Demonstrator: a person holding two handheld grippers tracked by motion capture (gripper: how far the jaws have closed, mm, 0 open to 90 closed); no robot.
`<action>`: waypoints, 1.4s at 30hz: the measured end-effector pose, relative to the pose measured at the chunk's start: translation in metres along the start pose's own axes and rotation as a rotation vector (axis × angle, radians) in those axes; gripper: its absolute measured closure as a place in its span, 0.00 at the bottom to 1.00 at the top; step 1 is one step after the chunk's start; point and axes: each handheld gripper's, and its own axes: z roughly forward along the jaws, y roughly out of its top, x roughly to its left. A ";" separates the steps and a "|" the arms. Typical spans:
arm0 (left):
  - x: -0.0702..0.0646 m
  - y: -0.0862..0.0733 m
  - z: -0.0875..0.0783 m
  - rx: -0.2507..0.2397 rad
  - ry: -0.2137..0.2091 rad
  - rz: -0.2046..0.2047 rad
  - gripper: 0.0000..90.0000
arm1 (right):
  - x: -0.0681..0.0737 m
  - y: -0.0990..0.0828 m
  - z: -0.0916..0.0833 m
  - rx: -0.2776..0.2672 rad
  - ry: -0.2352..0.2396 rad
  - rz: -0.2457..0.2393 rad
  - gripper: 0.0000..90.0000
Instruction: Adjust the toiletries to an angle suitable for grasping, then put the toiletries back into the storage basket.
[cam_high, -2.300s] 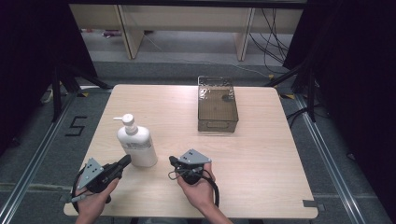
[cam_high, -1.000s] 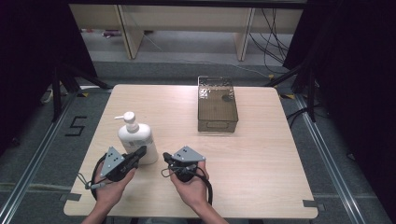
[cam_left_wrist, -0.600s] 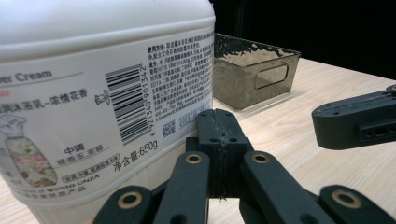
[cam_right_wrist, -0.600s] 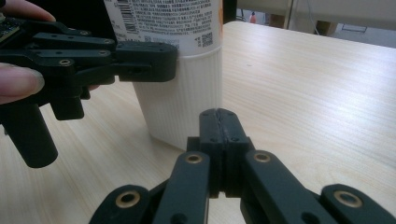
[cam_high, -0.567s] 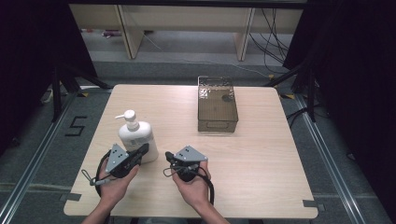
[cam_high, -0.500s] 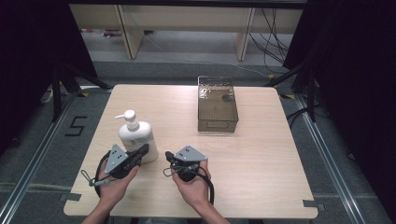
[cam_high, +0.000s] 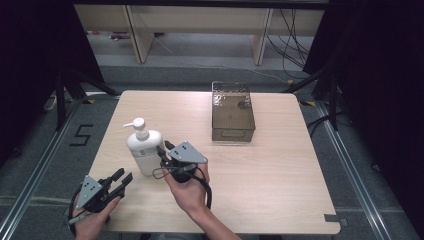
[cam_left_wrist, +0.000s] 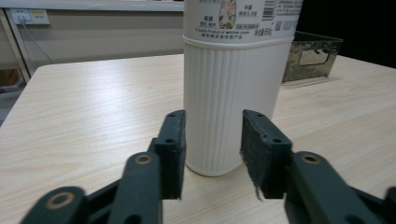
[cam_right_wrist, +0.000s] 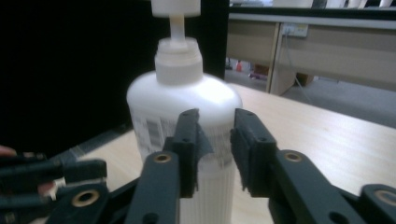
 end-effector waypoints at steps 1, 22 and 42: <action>0.000 -0.001 0.002 -0.011 0.002 0.005 0.63 | 0.000 0.000 0.000 0.000 0.000 0.000 0.75; 0.002 -0.005 0.001 0.019 0.030 -0.013 0.56 | 0.027 0.028 0.035 -0.042 -0.072 0.073 0.56; 0.004 -0.006 0.001 -0.006 0.015 -0.017 0.56 | 0.039 0.039 0.057 -0.033 -0.093 0.028 0.61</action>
